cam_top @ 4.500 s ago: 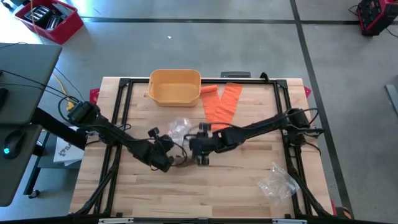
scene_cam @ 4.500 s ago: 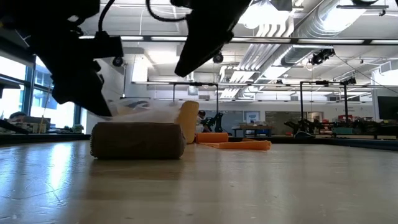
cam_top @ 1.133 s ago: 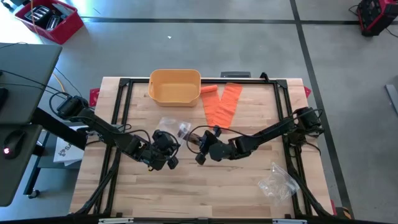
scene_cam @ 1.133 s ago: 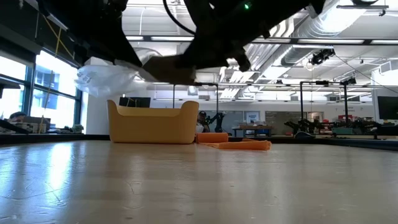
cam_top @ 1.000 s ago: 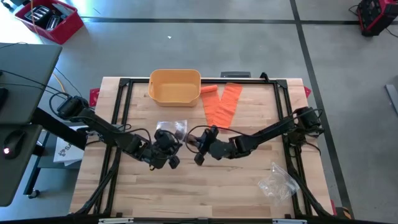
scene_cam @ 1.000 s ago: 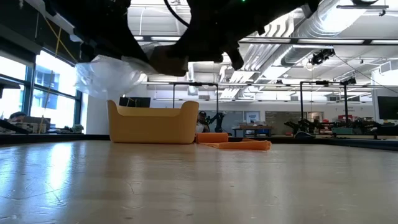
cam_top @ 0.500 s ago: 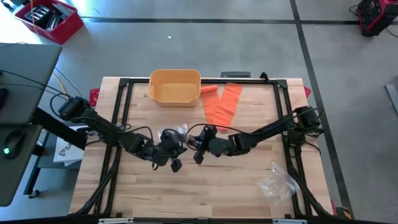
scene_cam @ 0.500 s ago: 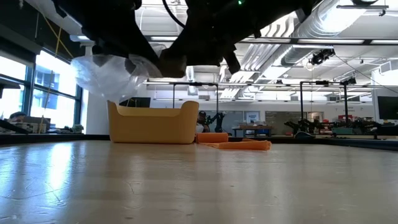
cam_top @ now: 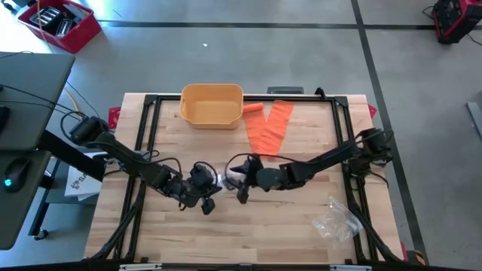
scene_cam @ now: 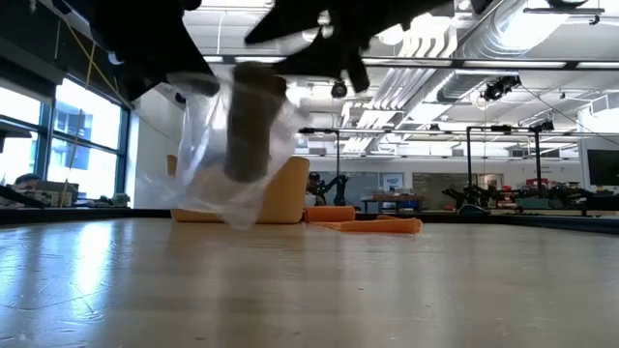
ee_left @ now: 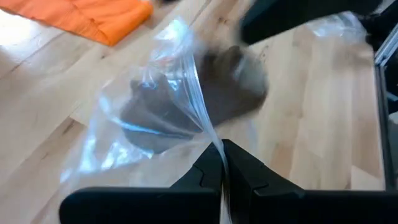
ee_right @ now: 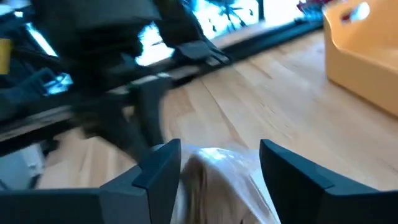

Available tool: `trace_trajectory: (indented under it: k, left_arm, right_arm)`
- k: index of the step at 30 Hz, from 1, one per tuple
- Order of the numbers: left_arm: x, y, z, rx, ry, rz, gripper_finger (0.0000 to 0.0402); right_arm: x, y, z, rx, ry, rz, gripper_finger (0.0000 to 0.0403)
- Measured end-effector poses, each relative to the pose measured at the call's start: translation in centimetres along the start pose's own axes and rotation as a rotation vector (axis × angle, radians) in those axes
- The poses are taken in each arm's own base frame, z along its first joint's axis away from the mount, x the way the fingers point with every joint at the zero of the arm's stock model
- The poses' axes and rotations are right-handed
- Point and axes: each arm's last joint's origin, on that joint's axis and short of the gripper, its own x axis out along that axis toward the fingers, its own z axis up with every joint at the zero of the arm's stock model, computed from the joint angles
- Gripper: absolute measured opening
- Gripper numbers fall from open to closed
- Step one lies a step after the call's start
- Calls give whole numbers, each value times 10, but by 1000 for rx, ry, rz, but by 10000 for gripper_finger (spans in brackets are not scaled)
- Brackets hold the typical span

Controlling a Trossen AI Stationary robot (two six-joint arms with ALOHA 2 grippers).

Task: Roll bandage
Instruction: Put the brown bandage into the left transparent zip bag, then close the left transparent zip bag

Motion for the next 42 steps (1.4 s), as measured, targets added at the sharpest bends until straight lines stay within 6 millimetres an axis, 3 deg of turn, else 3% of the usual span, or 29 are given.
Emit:
trace_trajectory:
  k: [8, 14, 19, 23, 31, 37, 42]
  left_arm:
    - [-33, 3, 22, -32, -49, -131, 0]
    - [-48, 16, 26, 12, -3, -114, 0]
    - [-46, 14, 20, 41, 79, -159, 0]
    - [-42, 11, 16, 59, 119, -171, 0]
    - [-33, 10, 9, 77, 150, -150, 0]
    - [-32, 9, 8, 73, 160, -154, 0]
    - [-32, 9, 8, 73, 167, -159, 0]
  right_arm:
    - [-61, 35, 38, -201, -133, 145, 206]
    - [-79, 47, 36, -321, -130, 145, 206]
    - [-72, 31, 13, -367, 88, 33, 206]
    - [-51, 14, -5, -355, 205, -55, 205]
    - [0, 2, -36, -397, 211, -41, 155]
    - [6, -7, -37, -359, 176, -175, 117]
    - [11, -6, -31, -384, 166, -15, 114]
